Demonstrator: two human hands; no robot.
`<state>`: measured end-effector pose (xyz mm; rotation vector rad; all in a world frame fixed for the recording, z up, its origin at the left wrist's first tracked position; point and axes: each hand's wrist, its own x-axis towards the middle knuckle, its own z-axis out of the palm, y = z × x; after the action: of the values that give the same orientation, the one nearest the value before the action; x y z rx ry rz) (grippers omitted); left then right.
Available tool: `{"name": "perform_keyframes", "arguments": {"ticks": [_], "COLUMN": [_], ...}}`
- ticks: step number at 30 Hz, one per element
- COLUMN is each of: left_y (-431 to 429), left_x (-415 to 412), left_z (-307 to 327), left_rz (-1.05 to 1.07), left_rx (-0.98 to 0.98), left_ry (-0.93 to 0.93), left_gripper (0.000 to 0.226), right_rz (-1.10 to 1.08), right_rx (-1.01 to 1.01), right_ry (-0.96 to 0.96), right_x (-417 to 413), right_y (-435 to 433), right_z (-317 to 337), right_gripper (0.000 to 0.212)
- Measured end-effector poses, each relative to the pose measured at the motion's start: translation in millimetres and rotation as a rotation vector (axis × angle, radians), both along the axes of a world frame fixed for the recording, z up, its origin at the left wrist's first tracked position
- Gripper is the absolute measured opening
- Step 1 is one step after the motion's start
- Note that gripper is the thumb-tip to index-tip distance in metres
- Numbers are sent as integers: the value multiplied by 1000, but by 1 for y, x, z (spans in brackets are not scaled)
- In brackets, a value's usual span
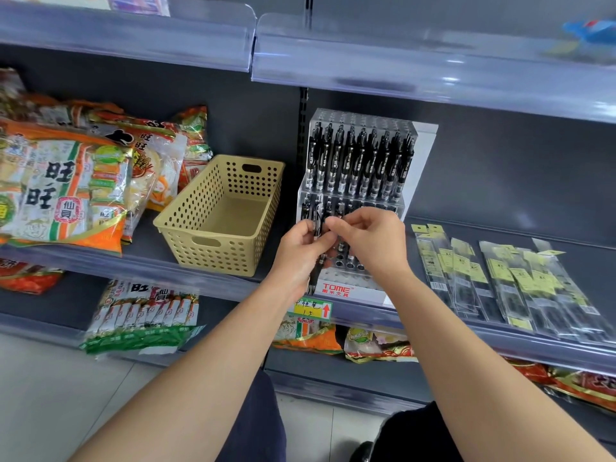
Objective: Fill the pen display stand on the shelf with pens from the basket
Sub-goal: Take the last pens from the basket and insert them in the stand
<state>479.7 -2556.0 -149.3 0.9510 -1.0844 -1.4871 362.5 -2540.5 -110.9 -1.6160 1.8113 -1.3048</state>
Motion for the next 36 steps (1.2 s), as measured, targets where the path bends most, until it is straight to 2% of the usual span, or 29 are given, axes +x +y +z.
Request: {"name": "perform_keyframes", "arguments": {"ticks": [4,7,11,14,19,32,36], "left_y": [0,-2,-5,-3,-1,-5,-6], "left_x": [2,3,5,6,6,9,11], "left_z": [-2,-4,-5,-3,0,-2,-4], "left_rz": [9,87,178,177,153,151,119], "left_rx": [26,48,82,91,90,93,80], "left_ry": [70,27,-27,-44,-40,-75,-96], "left_gripper": [17,17,17,16,13,14,12], "right_rz": [-10,-98,-190,-217,-229,-230,-229], "right_rx": [46,-35,-152,-226,-297,-5,11], "right_ry": [6,42,234,331,376,628,663], "right_x": [-2,-6,-8,-8,-9,-1,-2], "right_y": [-2,-5,-3,-4,-10,-14,-15], "right_z": [8,14,17,11,-2,-19,-23], "right_gripper": [22,23,31,34,34,40,39]}}
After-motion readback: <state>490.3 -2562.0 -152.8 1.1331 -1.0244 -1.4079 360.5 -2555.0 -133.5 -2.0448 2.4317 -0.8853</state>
